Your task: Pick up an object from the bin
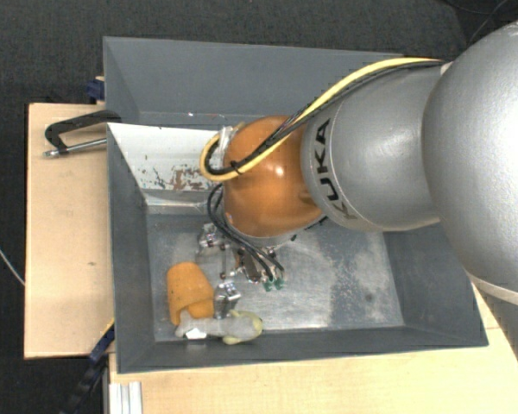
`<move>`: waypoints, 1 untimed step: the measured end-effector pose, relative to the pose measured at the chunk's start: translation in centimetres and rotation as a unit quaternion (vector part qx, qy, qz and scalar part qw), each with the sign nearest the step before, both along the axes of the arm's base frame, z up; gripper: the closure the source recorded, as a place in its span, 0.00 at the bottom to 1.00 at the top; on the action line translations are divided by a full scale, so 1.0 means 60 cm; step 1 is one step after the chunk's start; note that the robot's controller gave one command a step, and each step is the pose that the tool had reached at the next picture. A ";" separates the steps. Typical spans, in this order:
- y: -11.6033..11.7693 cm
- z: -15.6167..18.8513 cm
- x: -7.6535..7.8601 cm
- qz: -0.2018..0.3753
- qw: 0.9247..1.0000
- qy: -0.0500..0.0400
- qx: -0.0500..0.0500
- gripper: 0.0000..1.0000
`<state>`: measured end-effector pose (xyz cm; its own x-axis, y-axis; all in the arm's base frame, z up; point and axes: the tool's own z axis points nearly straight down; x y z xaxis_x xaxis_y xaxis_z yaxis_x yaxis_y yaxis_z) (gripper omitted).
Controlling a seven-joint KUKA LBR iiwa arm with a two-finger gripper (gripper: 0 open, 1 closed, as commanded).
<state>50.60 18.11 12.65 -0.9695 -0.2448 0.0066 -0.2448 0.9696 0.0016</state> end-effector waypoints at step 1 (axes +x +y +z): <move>0.059 -0.062 0.032 0.067 0.998 0.006 -0.004 0.00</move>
Offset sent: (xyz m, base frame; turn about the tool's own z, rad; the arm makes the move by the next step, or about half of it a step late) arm 0.0186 0.0353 -0.0461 -0.1291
